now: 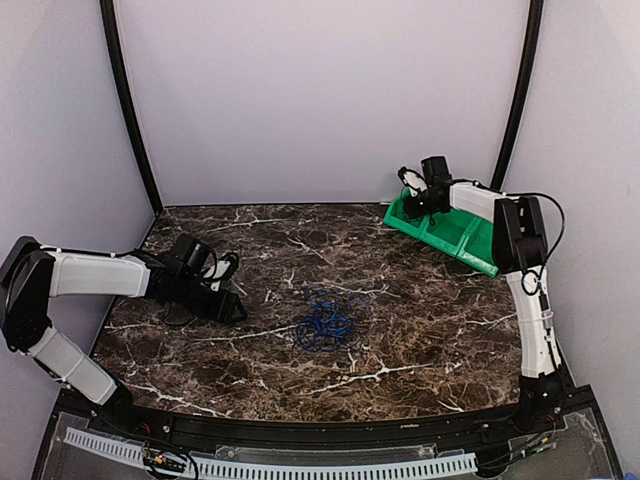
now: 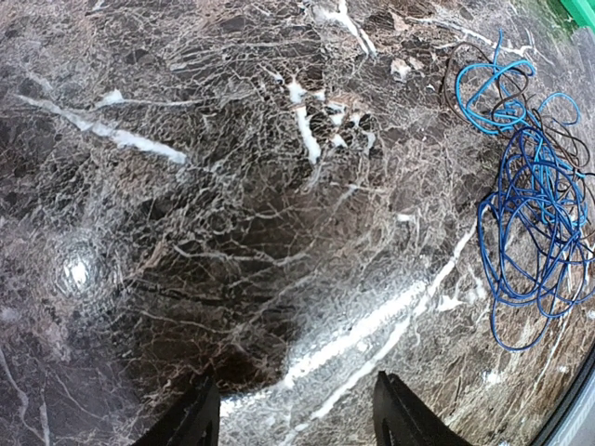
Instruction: Untangle the cables
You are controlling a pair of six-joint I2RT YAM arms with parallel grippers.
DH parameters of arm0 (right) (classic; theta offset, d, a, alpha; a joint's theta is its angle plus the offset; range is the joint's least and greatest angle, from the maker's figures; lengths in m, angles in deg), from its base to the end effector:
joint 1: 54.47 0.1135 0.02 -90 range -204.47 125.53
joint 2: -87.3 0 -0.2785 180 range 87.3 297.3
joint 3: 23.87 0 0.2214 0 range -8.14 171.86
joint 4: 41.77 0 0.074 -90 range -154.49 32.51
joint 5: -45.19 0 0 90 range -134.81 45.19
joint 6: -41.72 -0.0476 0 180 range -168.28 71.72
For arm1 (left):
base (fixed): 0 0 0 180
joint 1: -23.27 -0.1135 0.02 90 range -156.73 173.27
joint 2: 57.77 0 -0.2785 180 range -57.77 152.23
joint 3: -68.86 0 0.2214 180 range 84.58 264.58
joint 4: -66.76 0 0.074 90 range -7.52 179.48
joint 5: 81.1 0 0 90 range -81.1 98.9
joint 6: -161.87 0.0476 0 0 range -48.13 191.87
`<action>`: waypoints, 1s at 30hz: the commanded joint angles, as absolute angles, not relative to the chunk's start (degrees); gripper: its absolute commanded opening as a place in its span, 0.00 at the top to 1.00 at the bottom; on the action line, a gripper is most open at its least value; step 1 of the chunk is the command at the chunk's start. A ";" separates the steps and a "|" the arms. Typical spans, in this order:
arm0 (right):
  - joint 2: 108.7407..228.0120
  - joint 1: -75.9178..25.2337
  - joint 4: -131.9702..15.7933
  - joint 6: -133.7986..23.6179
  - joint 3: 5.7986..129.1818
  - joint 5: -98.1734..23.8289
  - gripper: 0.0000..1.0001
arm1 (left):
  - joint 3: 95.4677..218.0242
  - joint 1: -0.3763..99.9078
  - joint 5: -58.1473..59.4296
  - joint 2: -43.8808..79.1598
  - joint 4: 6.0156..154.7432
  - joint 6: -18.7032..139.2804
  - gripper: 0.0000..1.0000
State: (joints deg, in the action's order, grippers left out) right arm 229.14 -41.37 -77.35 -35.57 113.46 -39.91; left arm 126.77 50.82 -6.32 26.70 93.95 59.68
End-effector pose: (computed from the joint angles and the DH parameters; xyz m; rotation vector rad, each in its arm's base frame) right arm 0.5373 0.1292 0.1900 -0.5508 2.2016 0.1007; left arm 0.2266 -0.1323 0.1950 0.4546 2.5304 -0.6085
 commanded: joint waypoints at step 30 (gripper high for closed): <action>193.80 -41.19 -73.25 -35.83 81.19 -17.45 0.45 | 127.97 55.20 -4.38 18.05 85.47 58.51 0.42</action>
